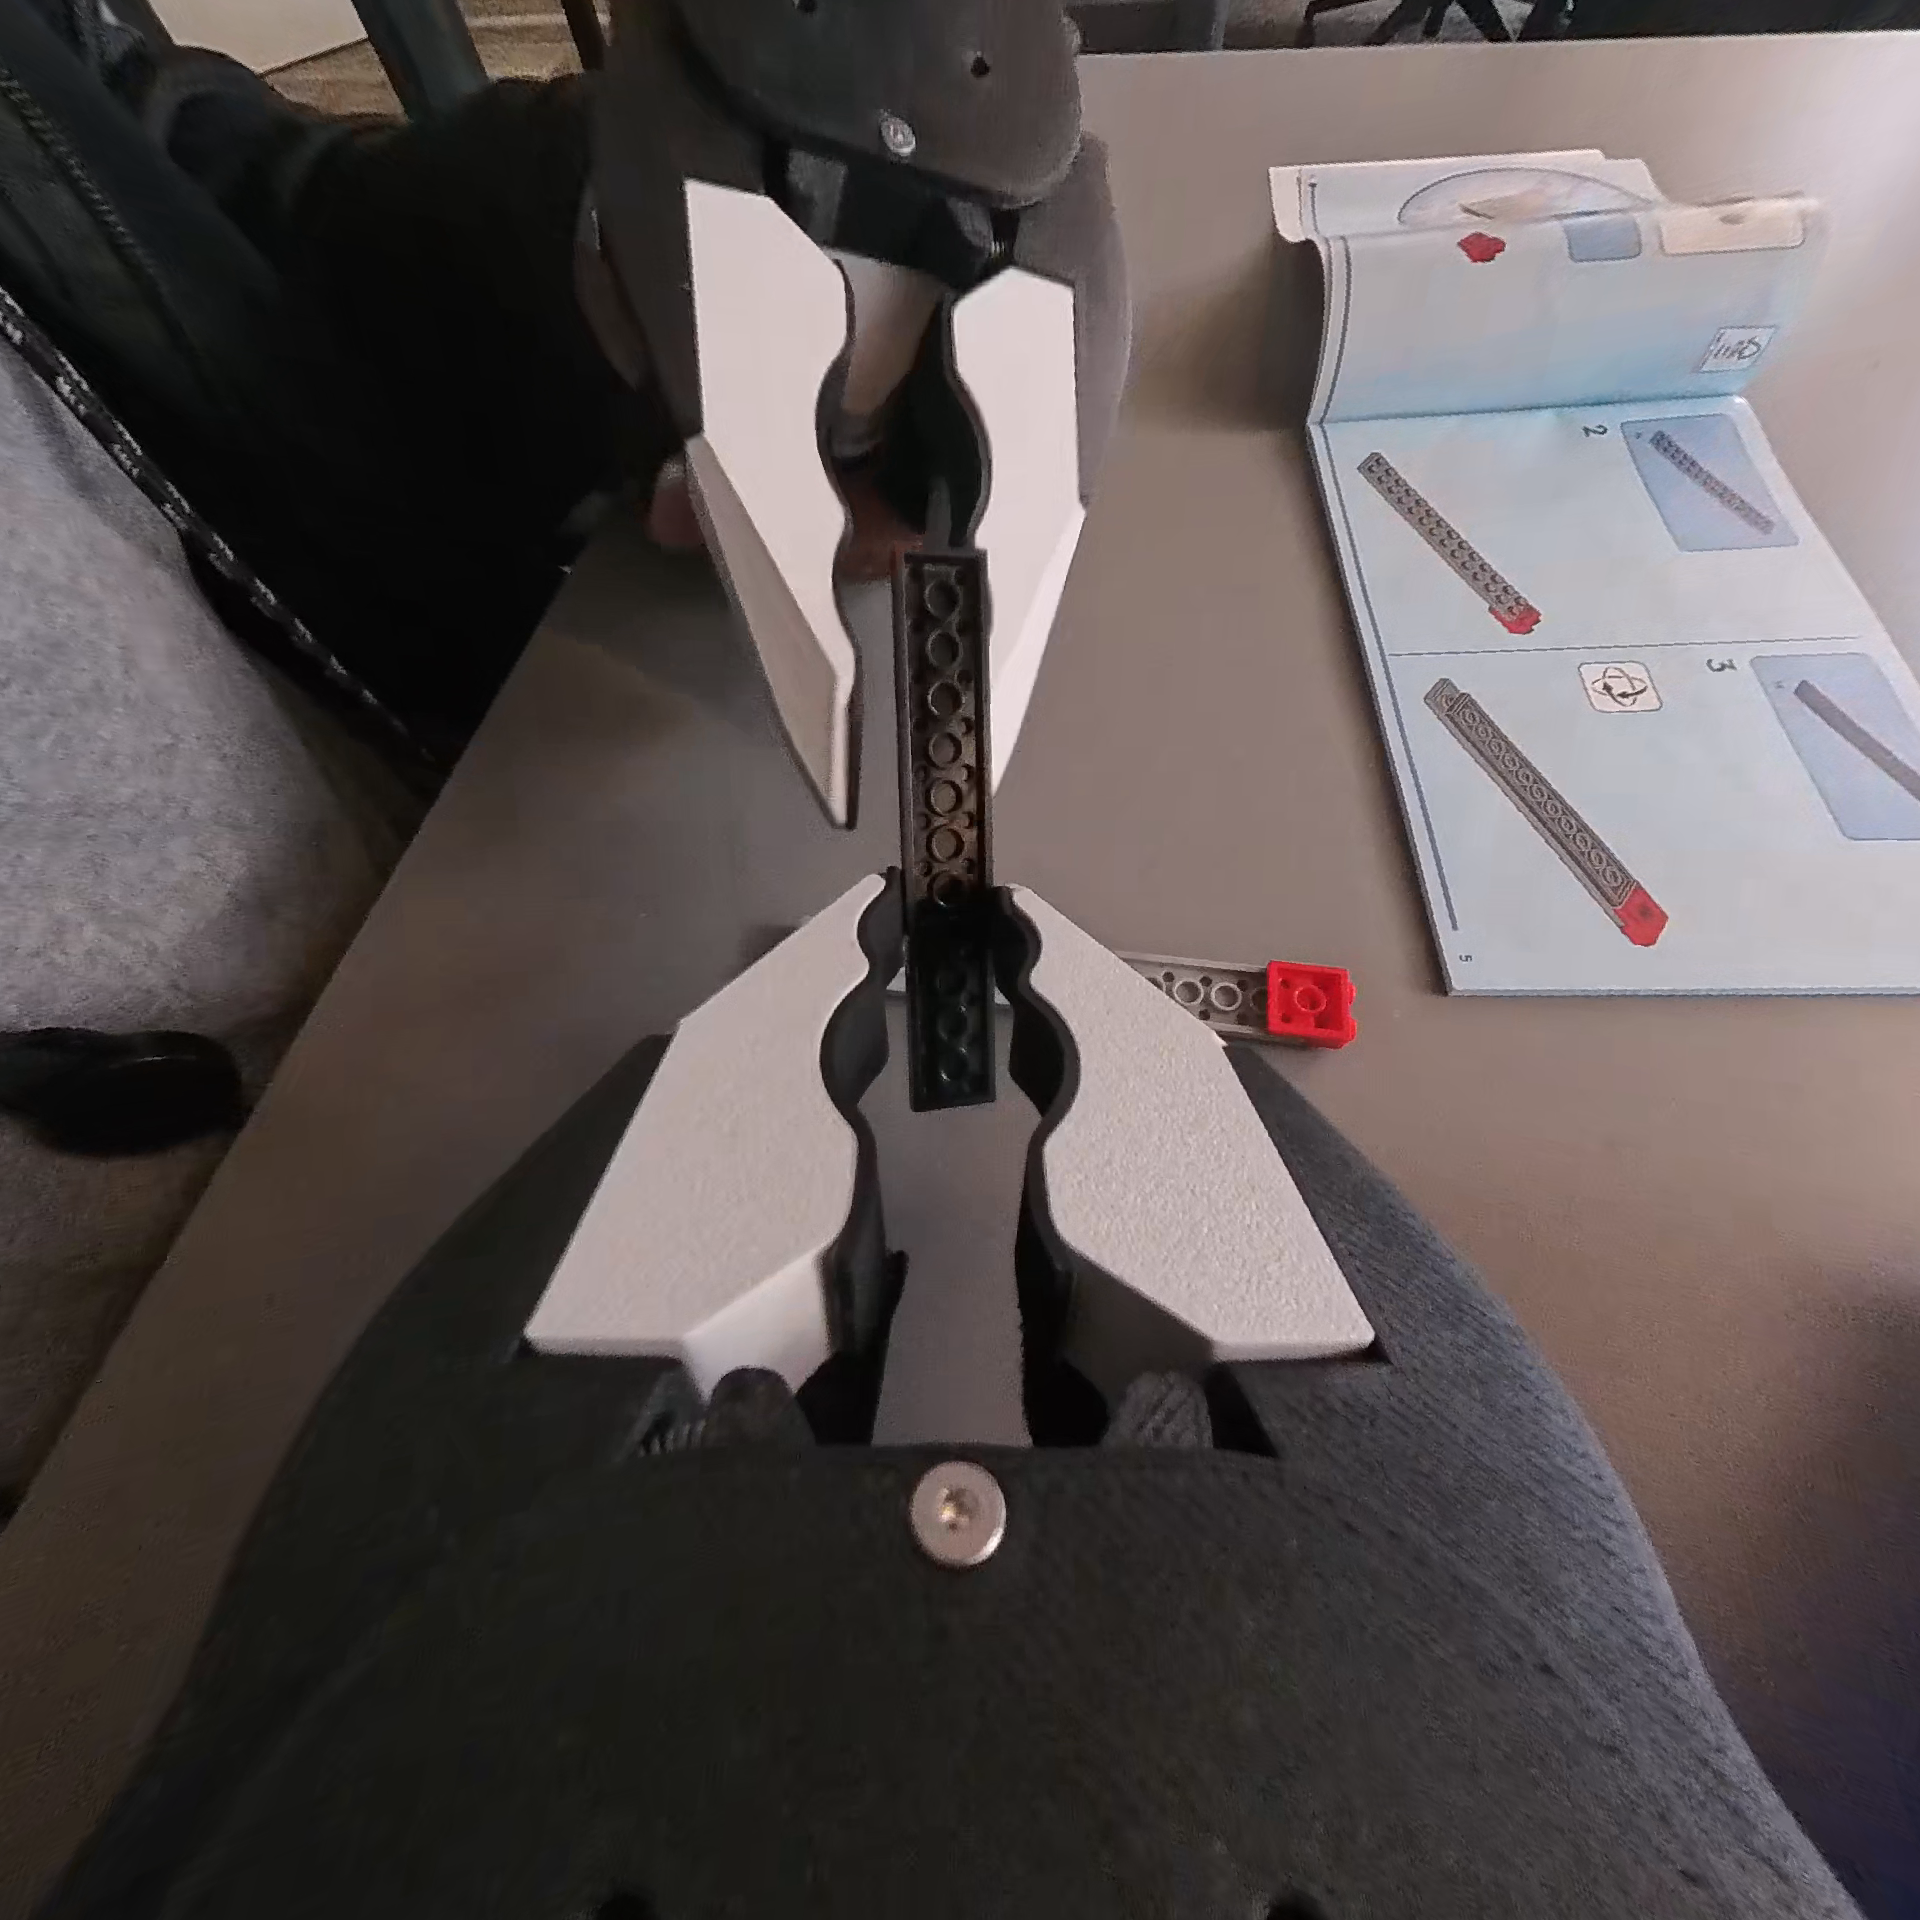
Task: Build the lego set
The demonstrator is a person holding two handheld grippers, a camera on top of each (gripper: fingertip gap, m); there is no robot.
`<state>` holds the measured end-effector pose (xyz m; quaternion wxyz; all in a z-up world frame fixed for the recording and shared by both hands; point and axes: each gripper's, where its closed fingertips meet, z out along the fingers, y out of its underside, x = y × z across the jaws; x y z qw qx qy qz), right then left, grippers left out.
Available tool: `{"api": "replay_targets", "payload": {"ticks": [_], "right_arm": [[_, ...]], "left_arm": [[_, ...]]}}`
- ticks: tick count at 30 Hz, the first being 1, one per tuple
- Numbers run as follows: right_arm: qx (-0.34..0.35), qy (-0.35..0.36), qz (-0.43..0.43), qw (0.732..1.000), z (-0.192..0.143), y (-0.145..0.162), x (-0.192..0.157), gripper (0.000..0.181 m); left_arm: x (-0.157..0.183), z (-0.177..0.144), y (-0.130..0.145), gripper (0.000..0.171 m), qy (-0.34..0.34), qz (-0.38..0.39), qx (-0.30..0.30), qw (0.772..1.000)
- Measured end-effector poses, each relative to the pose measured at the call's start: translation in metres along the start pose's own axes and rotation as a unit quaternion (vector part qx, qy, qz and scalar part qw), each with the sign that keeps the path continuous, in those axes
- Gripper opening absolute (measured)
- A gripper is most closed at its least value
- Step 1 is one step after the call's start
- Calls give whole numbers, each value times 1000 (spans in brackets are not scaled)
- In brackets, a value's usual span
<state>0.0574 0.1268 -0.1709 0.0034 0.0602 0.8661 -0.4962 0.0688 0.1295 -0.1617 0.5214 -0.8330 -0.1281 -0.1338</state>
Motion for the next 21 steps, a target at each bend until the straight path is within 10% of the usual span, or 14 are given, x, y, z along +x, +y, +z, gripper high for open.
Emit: {"api": "replay_targets", "payload": {"ticks": [21], "right_arm": [[13,25,-32,999,-2,-3,0,20]], "left_arm": [[-3,-7,-9,16,-87,23,7,996]]}}
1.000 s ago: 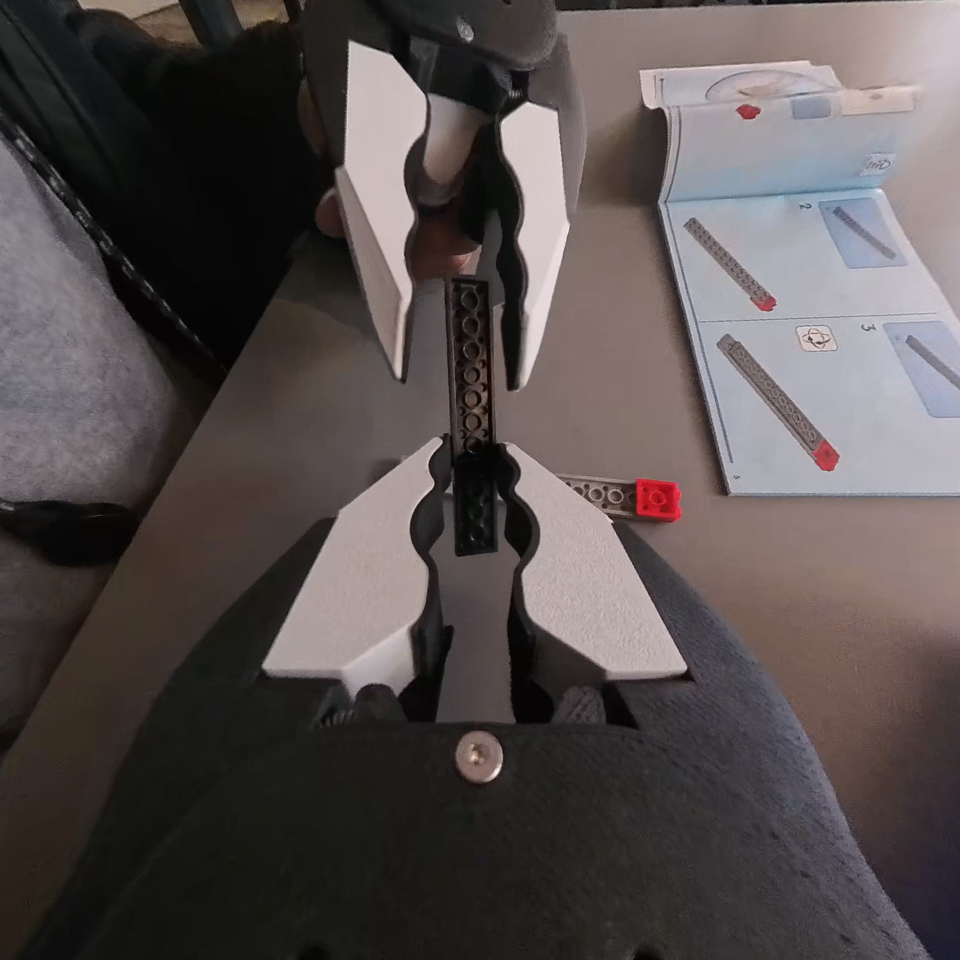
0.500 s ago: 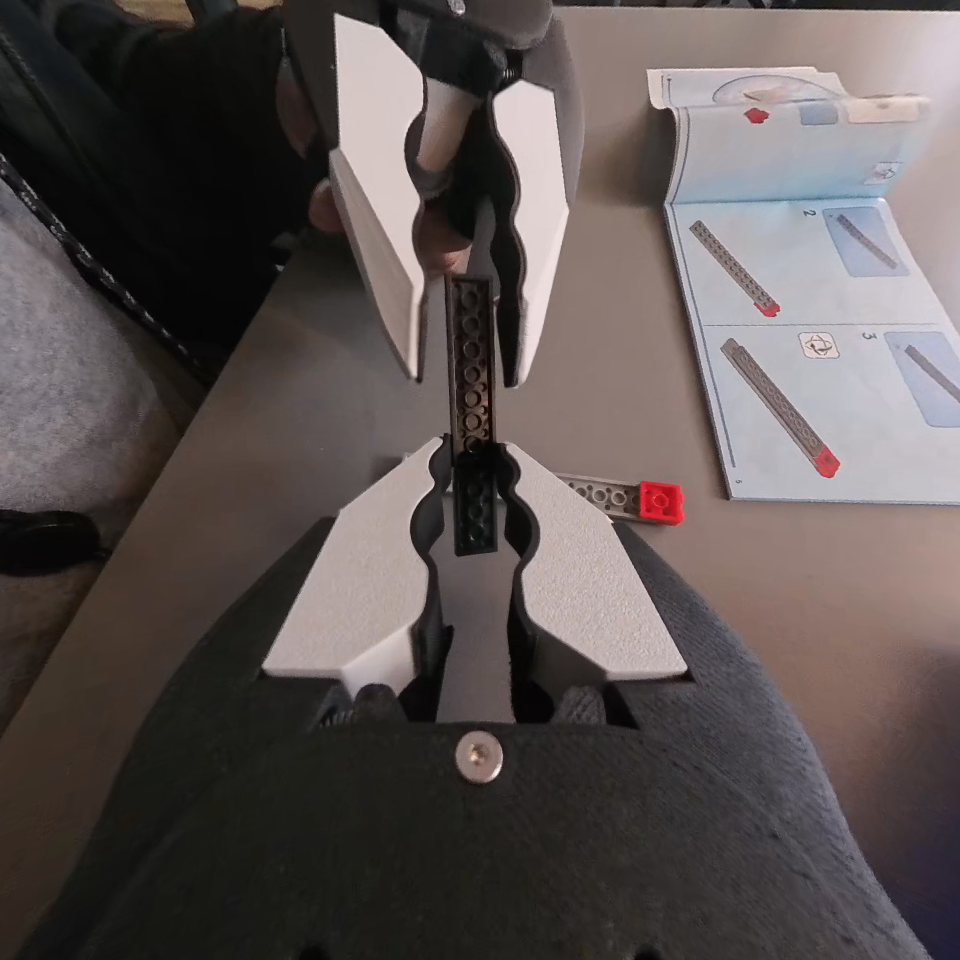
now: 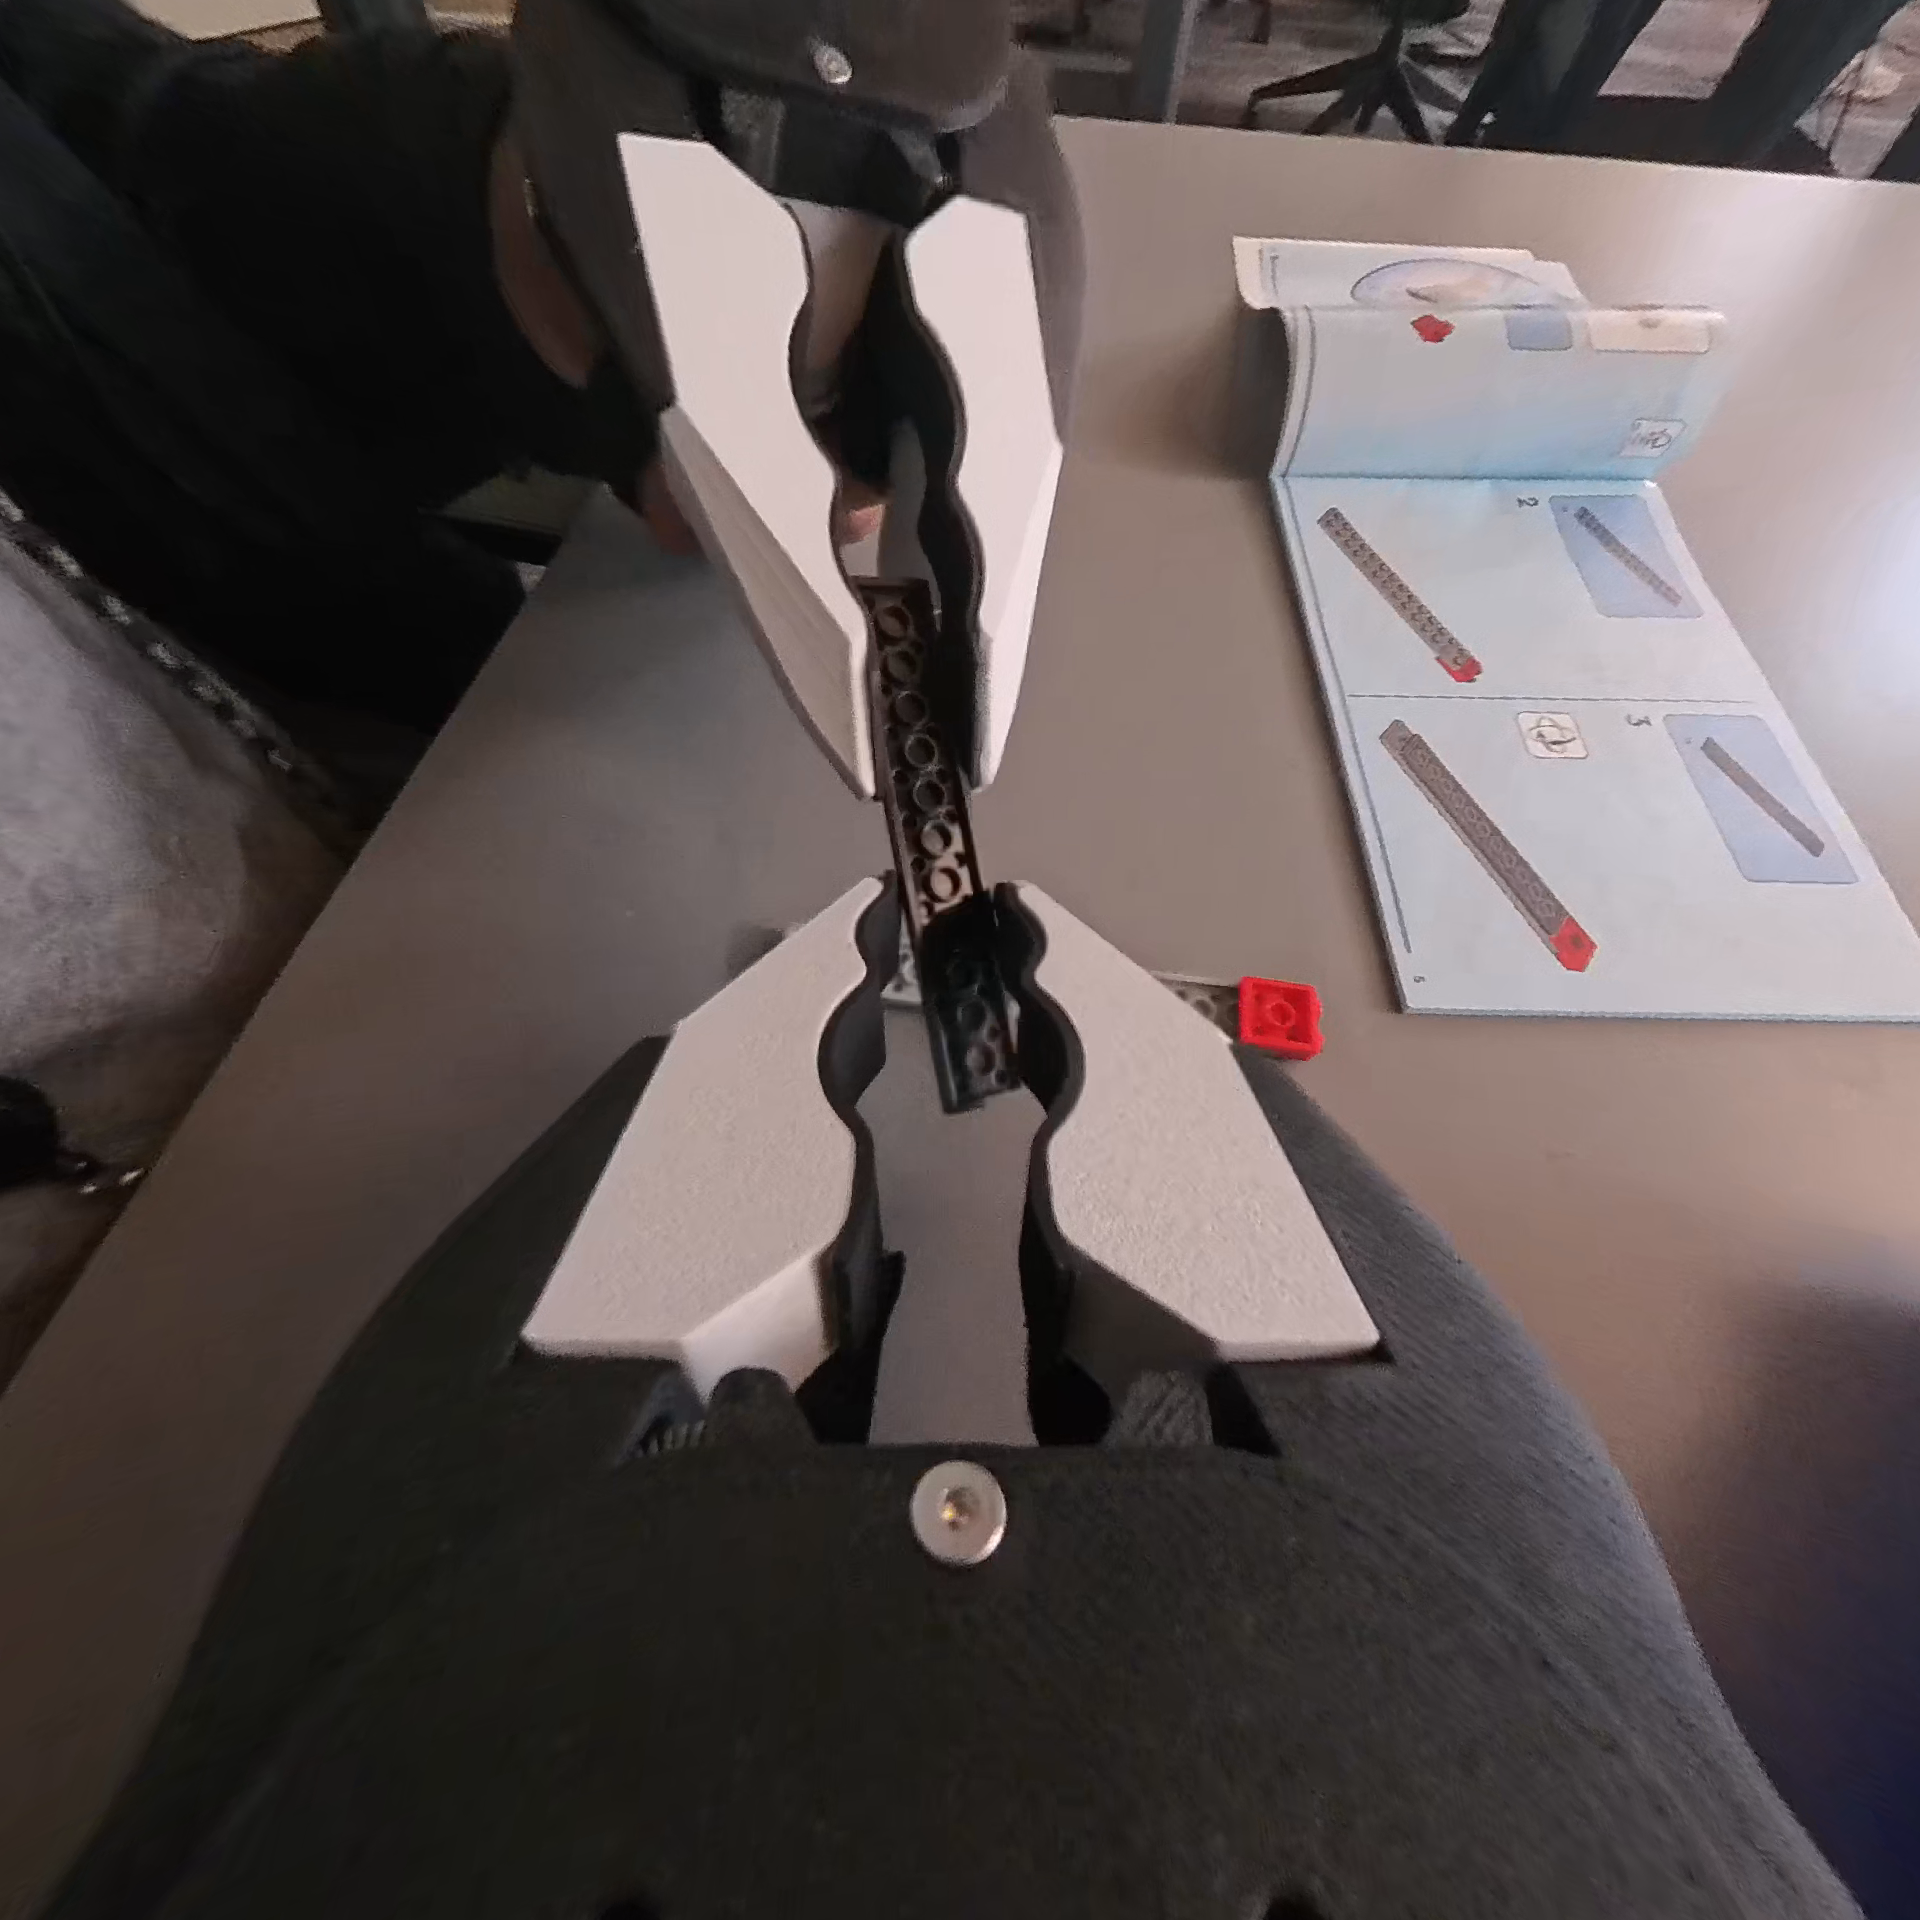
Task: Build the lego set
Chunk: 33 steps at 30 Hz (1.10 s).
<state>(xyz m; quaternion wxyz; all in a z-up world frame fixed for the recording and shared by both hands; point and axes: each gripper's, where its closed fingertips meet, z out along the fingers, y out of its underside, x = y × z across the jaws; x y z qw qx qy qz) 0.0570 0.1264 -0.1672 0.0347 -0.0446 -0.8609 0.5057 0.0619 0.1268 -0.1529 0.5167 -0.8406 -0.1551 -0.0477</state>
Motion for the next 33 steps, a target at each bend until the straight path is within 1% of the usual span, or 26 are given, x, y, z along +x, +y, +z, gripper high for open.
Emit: {"api": "replay_targets", "payload": {"ticks": [1,3,5,7,9,11,19,21,24,27,33], "right_arm": [[3,14,0,1000,-2,0,5,23],[15,61,8,998,-8,-1,23,48],[27,92,37,995,-16,0,40,58],[30,110,66,991,-22,3,53,62],[10,128,71,989,-24,10,60,62],[-25,137,61,988,-21,20,62,62],[-119,119,23,985,-3,41,54,62],[-126,121,16,985,0,42,54,61],[-126,129,16,983,-1,42,56,64],[-126,136,10,983,-1,41,56,65],[-126,156,-4,980,1,39,56,67]], "left_arm": [[-3,-1,-2,16,-14,-6,8,1000],[-14,-4,-7,16,-52,-28,34,998],[-29,-9,-6,16,-99,-80,57,990],[-40,-12,2,16,-141,-124,64,980],[-42,-13,8,16,-173,-142,64,973],[-43,-12,14,16,-209,-152,54,965],[-32,-6,11,16,-279,-122,45,951],[-33,-6,11,16,-293,-113,42,949],[-33,0,13,16,-293,-113,42,948],[-34,0,14,16,-307,-104,33,945],[-35,5,19,16,-312,-103,7,945]]}}
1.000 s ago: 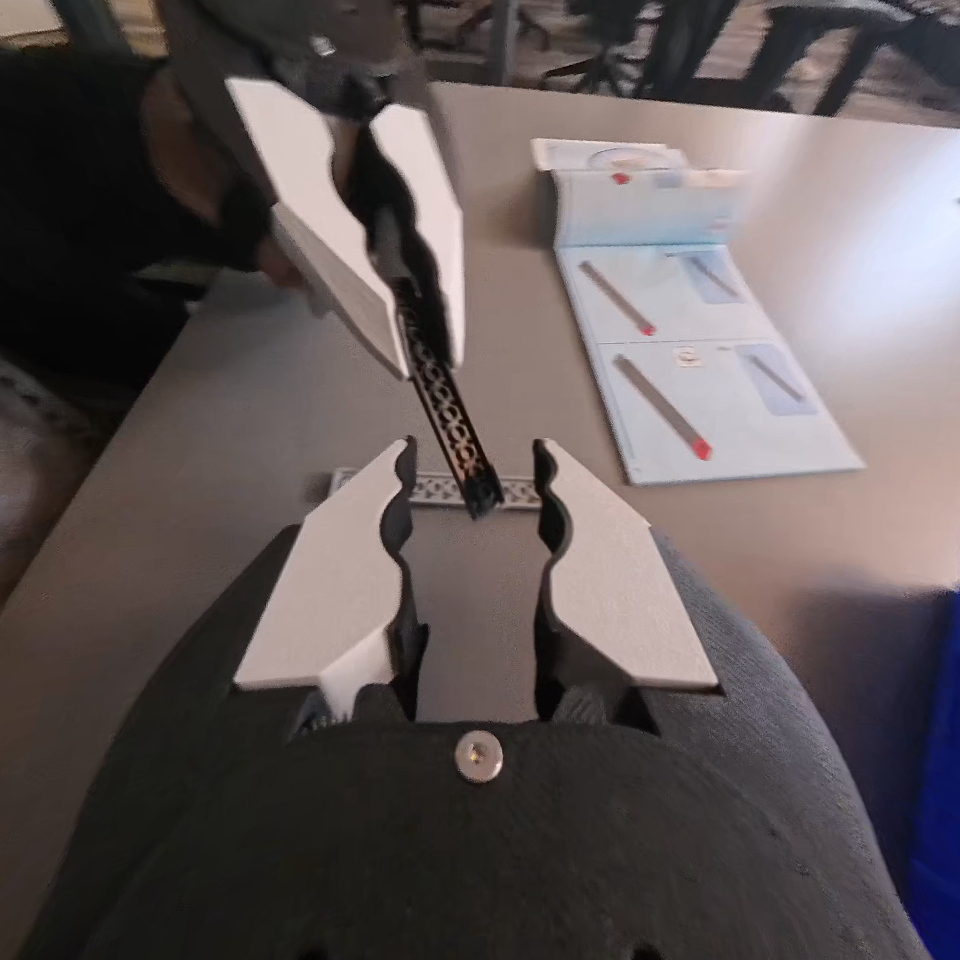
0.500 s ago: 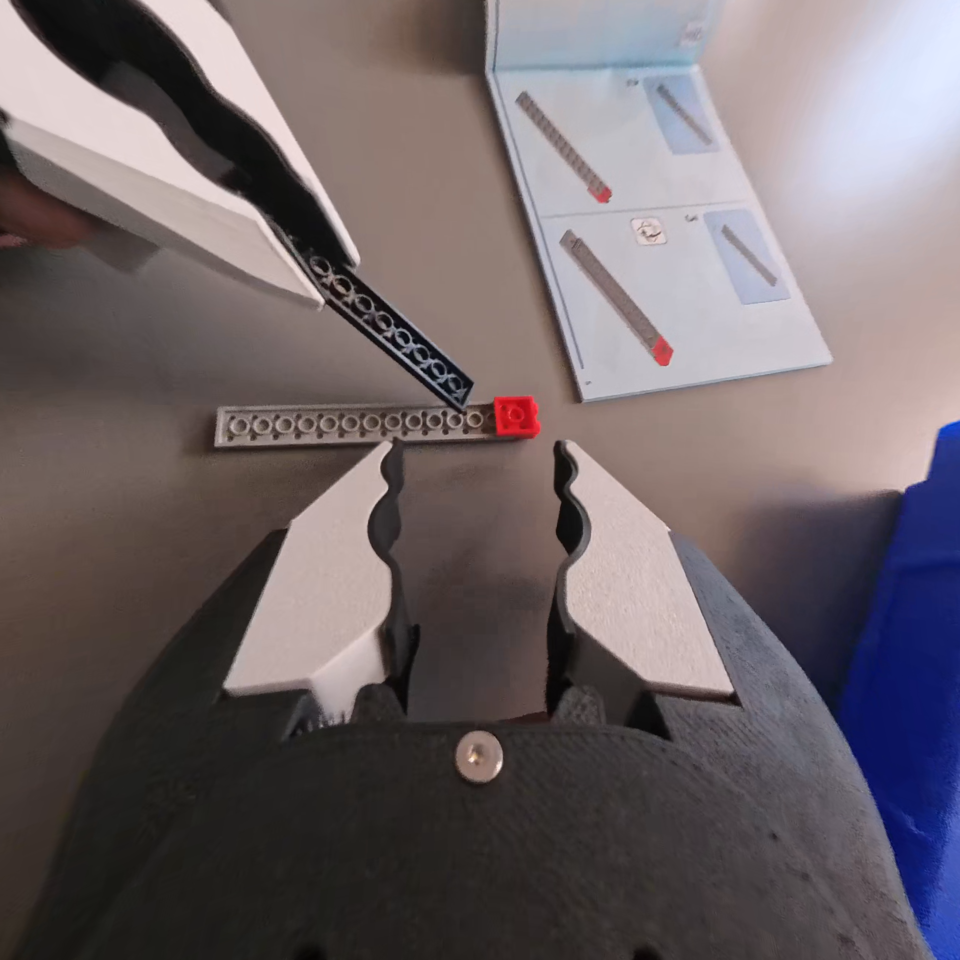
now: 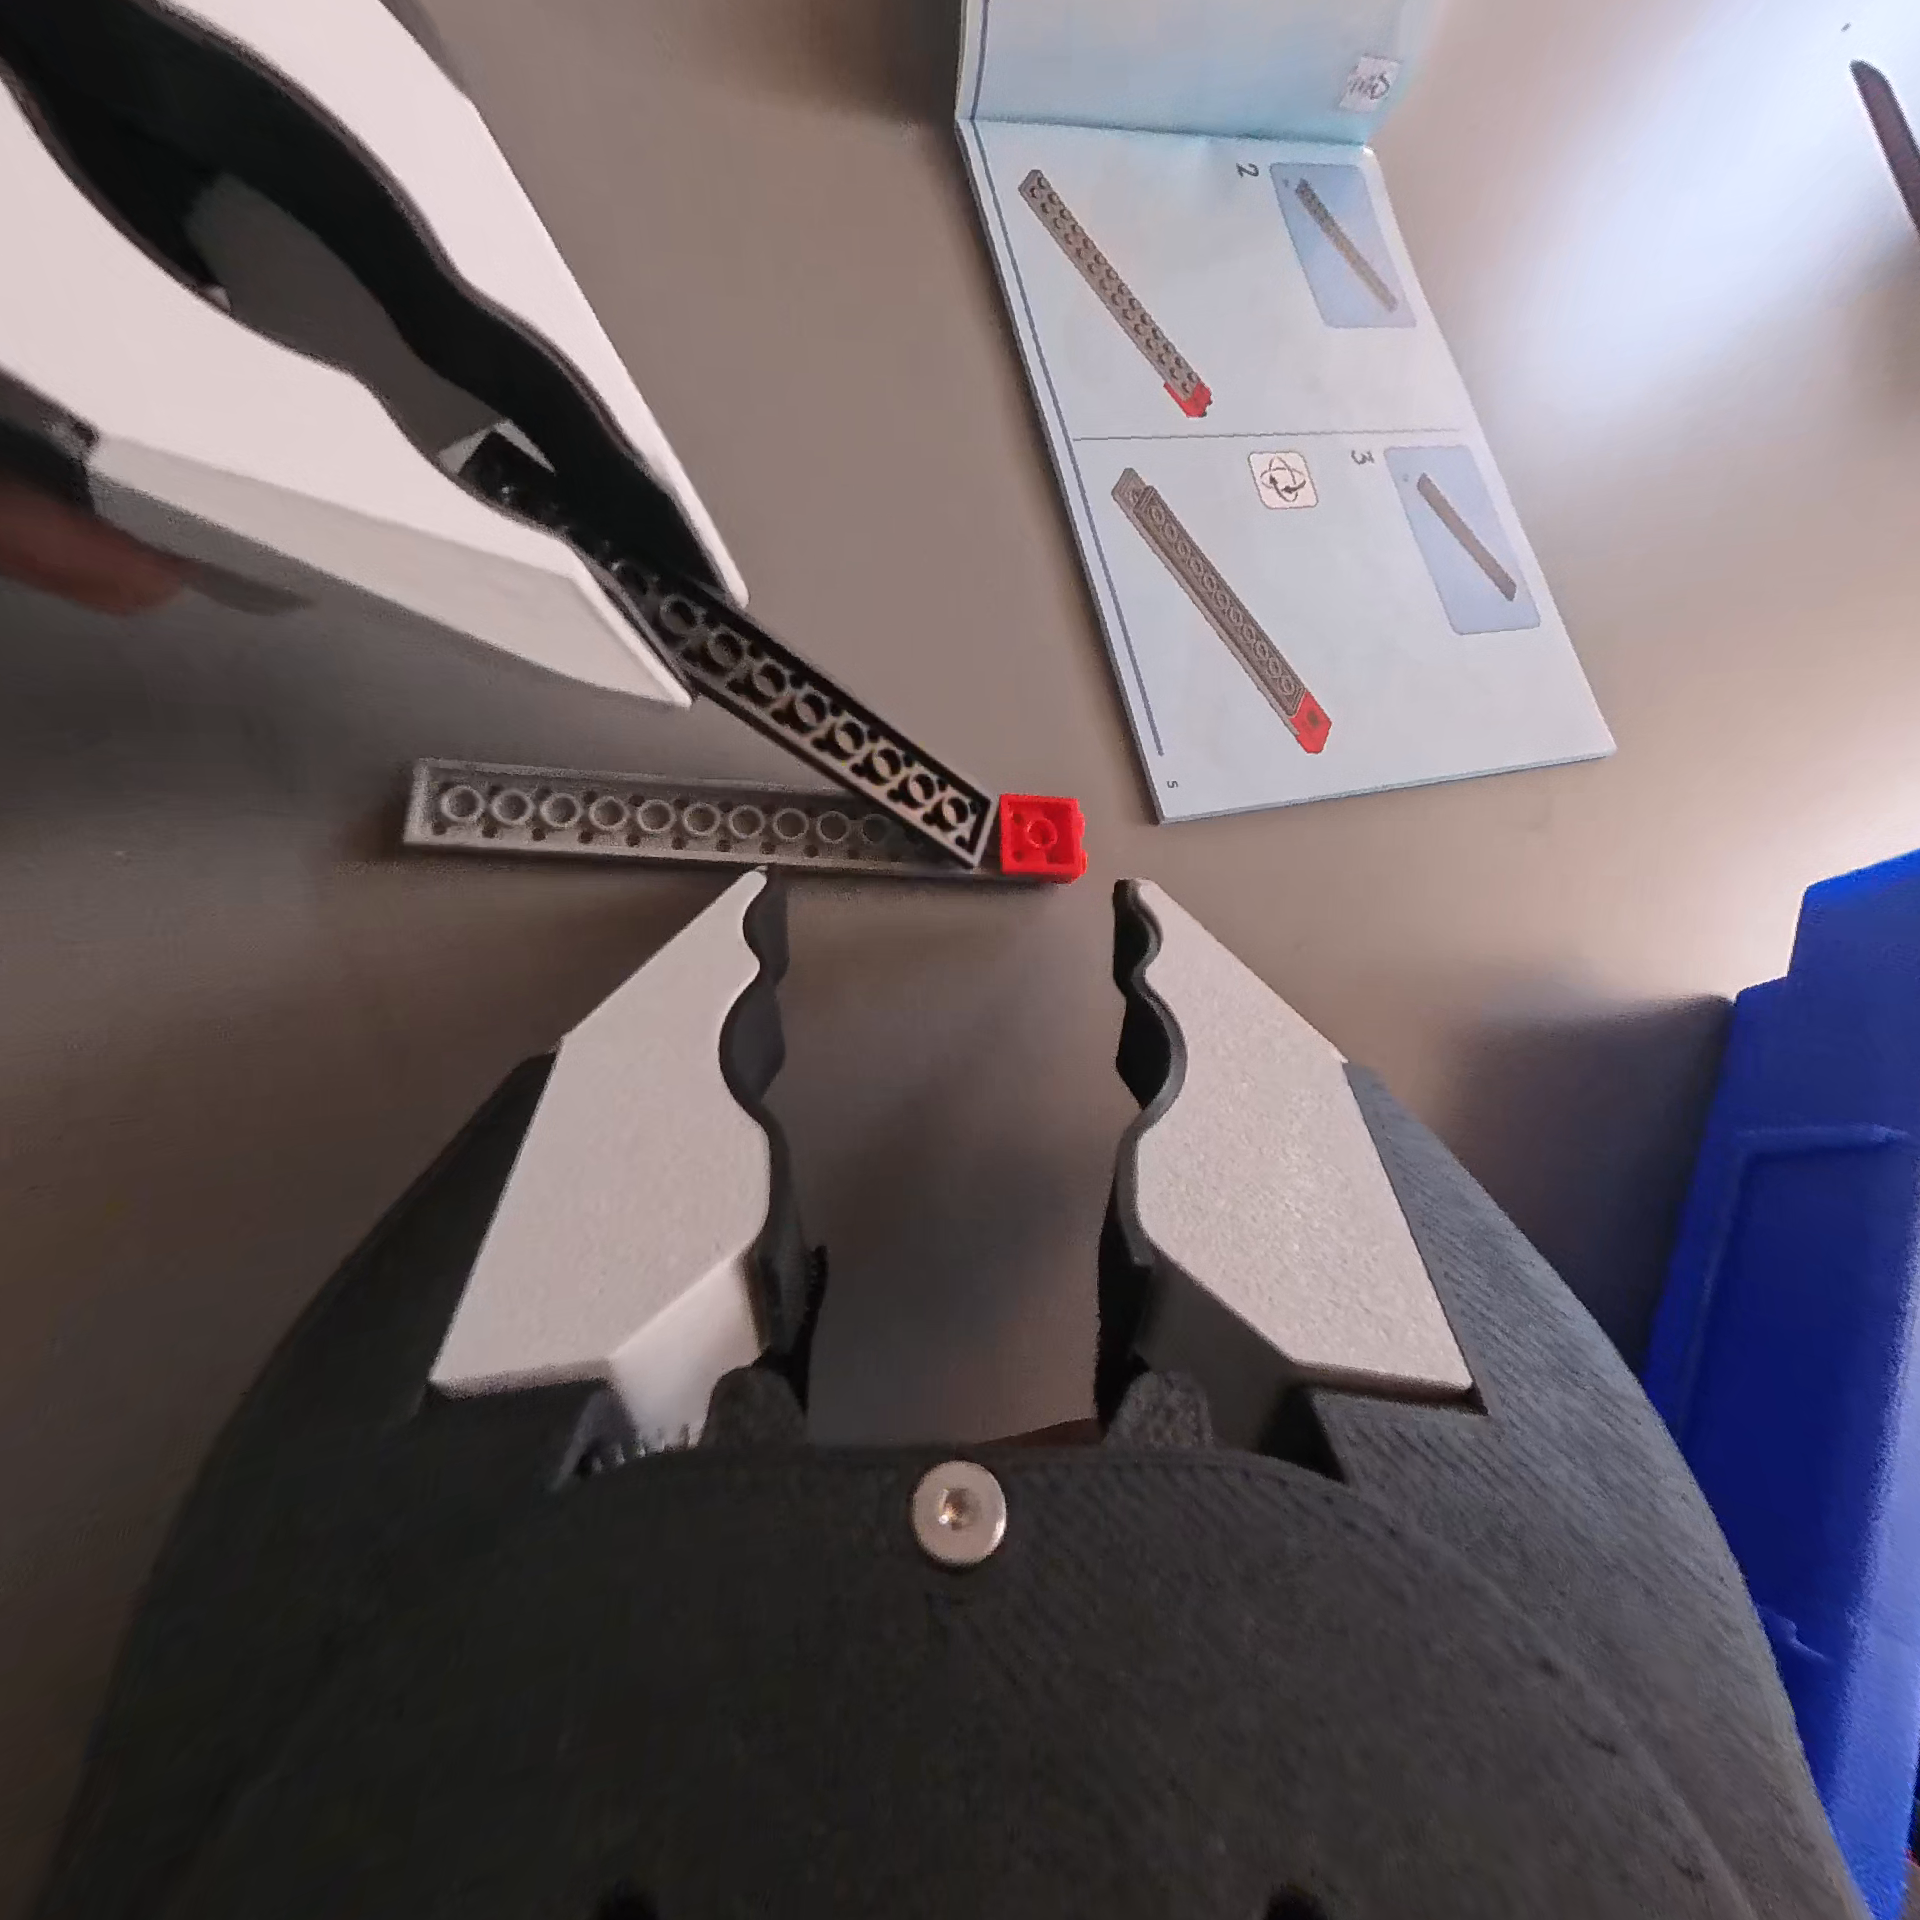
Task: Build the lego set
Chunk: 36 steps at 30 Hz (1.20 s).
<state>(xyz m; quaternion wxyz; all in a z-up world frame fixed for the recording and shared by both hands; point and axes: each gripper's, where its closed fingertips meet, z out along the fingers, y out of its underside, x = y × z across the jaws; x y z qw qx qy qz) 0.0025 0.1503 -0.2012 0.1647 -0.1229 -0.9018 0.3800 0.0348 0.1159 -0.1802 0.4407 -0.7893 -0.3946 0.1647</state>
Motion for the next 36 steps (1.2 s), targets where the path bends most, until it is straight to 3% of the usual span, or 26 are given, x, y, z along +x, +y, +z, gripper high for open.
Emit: {"api": "replay_targets", "payload": {"ticks": [13,20,26,29,32,36], "right_arm": [[18,7,-6,1000,-4,-4,-1,67],[115,7,34,993,-23,-23,12,59],[251,150,1,956,-57,-51,40,57],[266,210,-9,941,-66,-52,47,54],[254,279,37,925,-77,-46,58,53],[267,300,57,914,-88,-44,57,48]], "left_arm": [[3,4,5,26,-13,-16,-19,1000],[-22,-9,2,32,-1,-74,10,997],[-53,-7,-19,39,70,-83,49,993],[-62,0,-34,42,99,-61,71,991],[-60,8,-39,44,140,-72,67,985],[-52,13,-33,45,148,-77,42,985]]}}
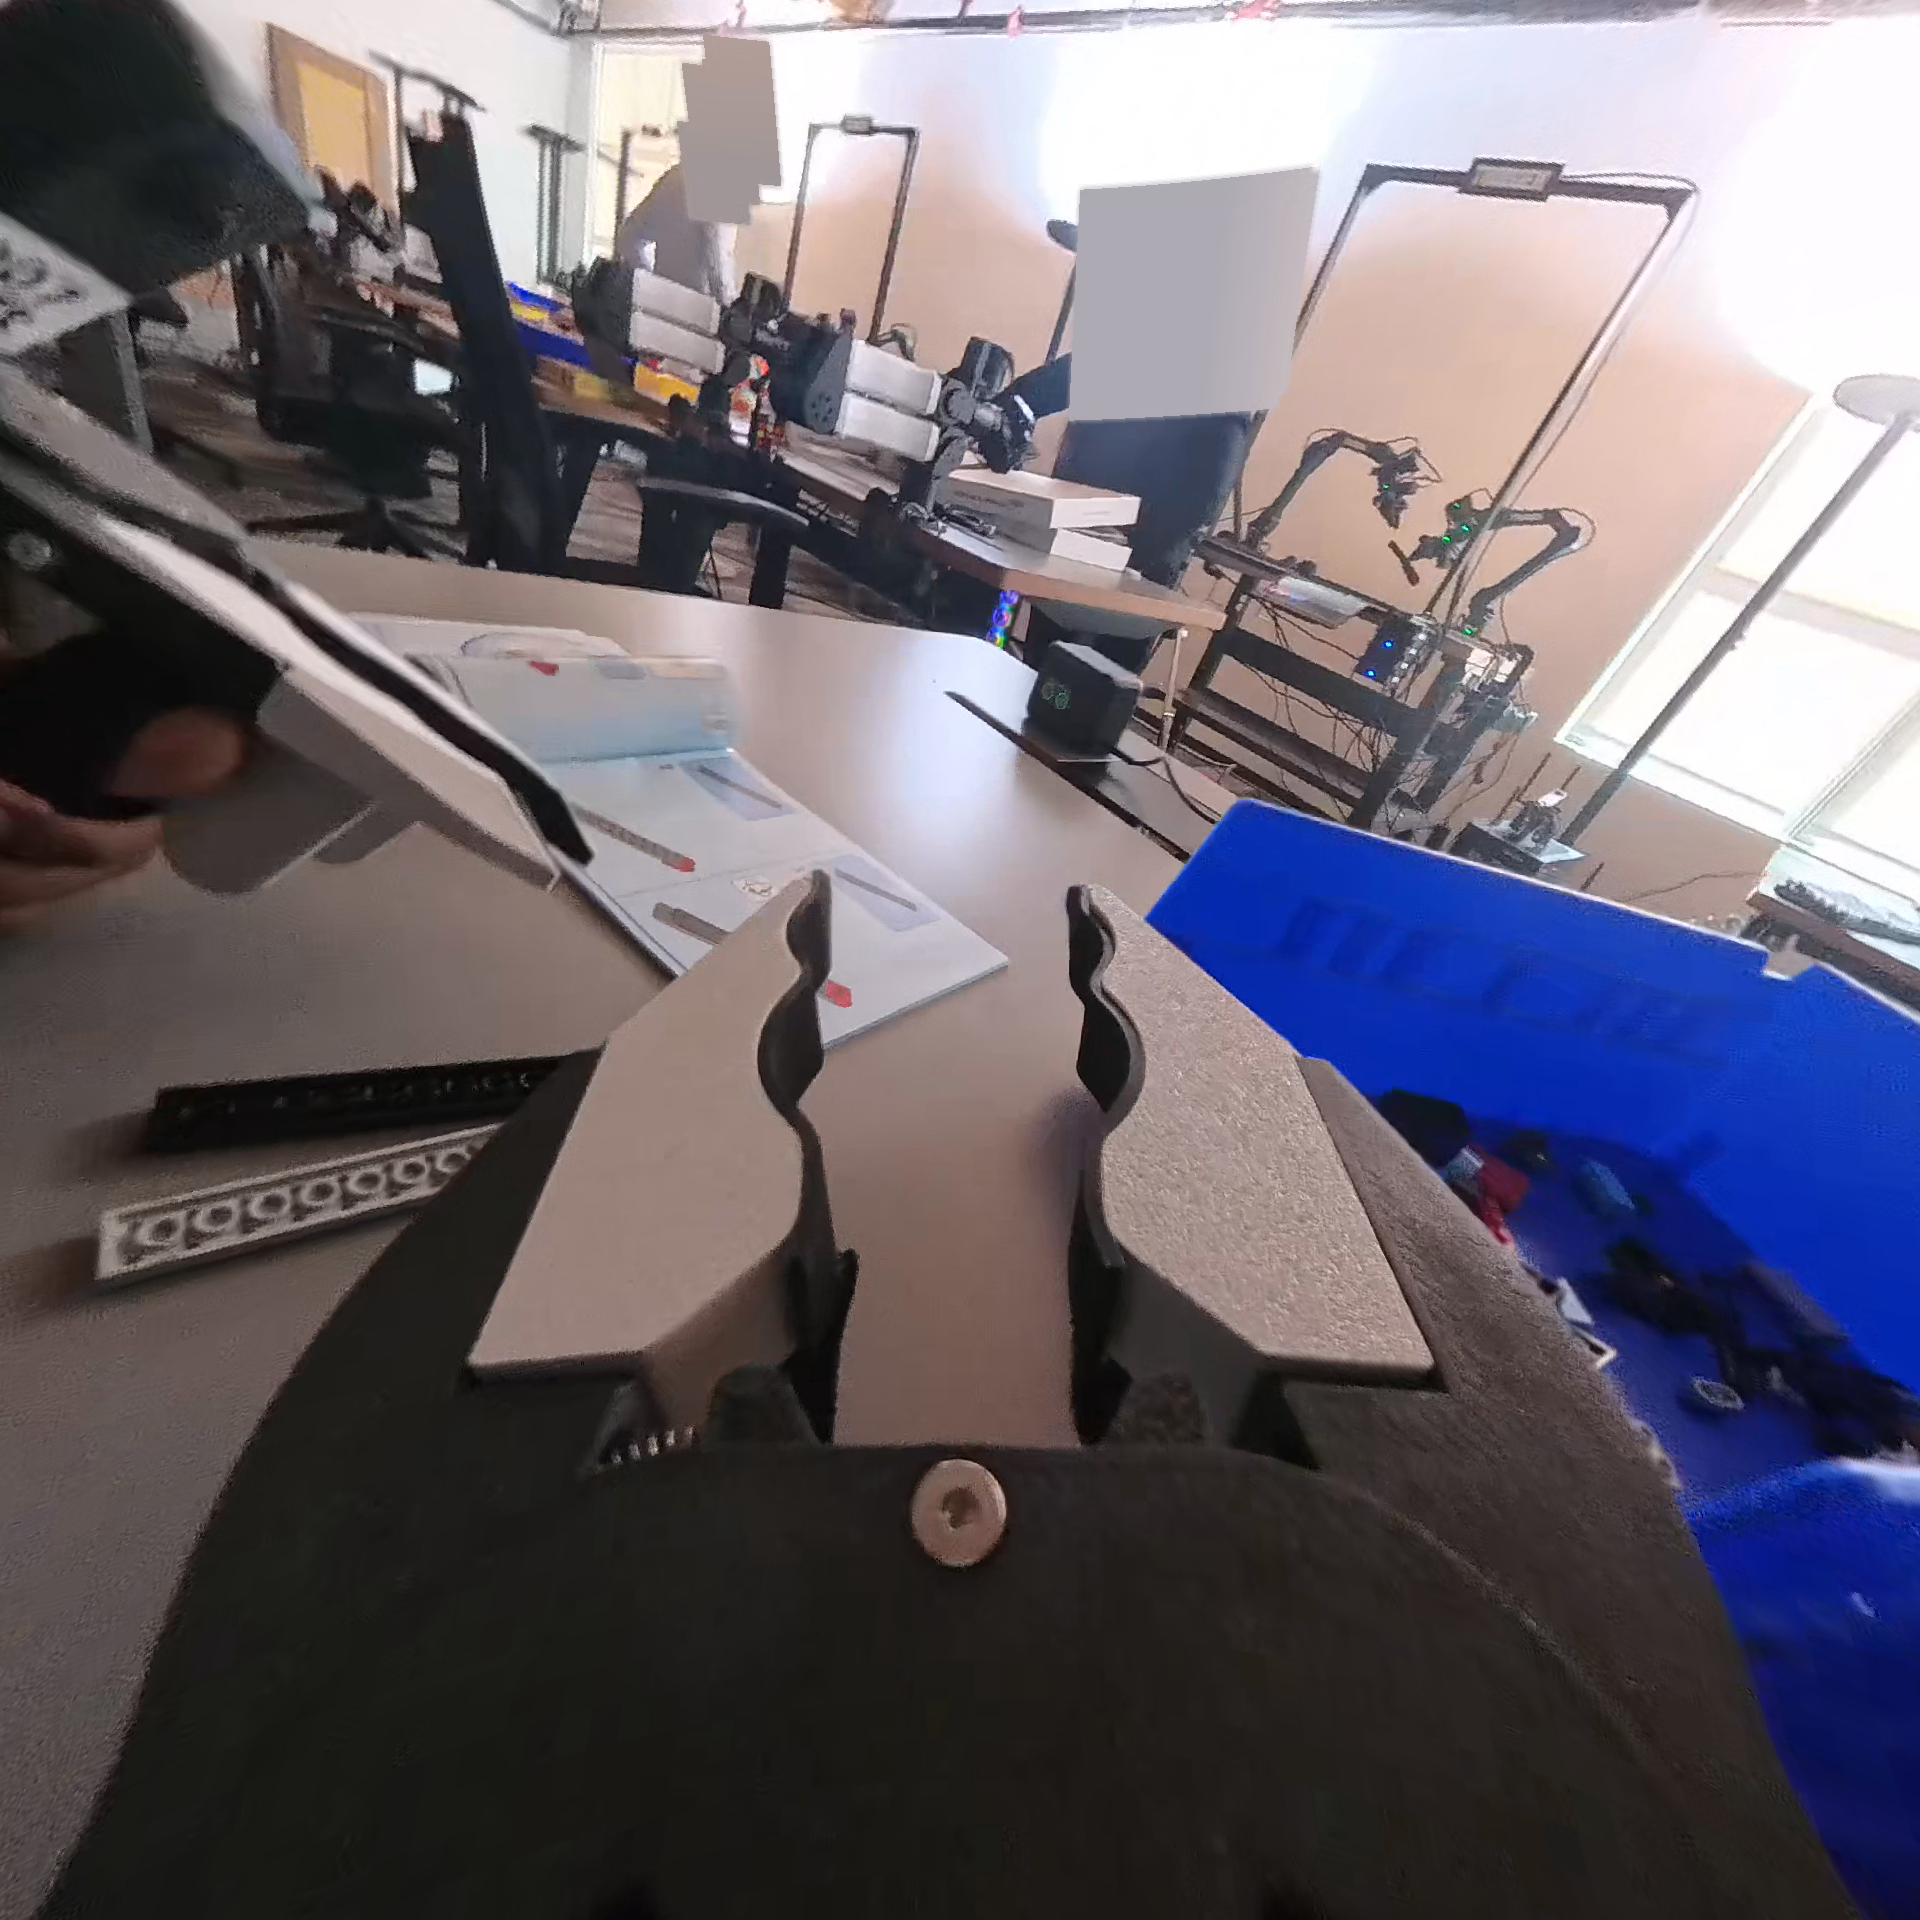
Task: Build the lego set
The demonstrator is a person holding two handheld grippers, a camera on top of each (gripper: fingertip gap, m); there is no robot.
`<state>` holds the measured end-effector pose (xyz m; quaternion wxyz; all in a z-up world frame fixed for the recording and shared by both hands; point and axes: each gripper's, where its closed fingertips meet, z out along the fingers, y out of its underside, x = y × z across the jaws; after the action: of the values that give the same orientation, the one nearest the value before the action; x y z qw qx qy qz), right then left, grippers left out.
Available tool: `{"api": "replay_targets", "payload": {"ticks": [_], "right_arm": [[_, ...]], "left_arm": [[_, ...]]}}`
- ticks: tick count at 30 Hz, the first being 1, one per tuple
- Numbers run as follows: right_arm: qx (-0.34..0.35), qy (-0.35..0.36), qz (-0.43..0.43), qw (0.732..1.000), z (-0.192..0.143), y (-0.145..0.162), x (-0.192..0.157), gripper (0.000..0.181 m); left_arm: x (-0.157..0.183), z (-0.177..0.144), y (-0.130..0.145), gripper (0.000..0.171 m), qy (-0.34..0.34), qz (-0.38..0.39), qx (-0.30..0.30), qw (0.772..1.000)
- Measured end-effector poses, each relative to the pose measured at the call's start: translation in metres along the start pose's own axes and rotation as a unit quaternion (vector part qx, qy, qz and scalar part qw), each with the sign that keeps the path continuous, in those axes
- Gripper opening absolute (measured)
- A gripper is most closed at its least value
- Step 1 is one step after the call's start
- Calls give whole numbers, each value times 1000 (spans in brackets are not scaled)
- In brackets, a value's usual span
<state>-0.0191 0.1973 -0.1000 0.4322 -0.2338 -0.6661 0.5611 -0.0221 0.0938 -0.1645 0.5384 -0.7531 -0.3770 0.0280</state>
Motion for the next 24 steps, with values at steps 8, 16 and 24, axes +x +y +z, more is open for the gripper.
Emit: {"api": "replay_targets", "payload": {"ticks": [8,16,24], "right_arm": [[-8,-17,17,1000,-8,-2,-10,44],[-150,-168,53,973,2,36,-43,55],[-253,-256,-54,932,3,73,-69,70]], "left_arm": [[33,-5,19,43,15,30,-20,999],[36,-8,49,44,31,48,-118,991],[37,-3,58,39,59,56,-168,982]]}}
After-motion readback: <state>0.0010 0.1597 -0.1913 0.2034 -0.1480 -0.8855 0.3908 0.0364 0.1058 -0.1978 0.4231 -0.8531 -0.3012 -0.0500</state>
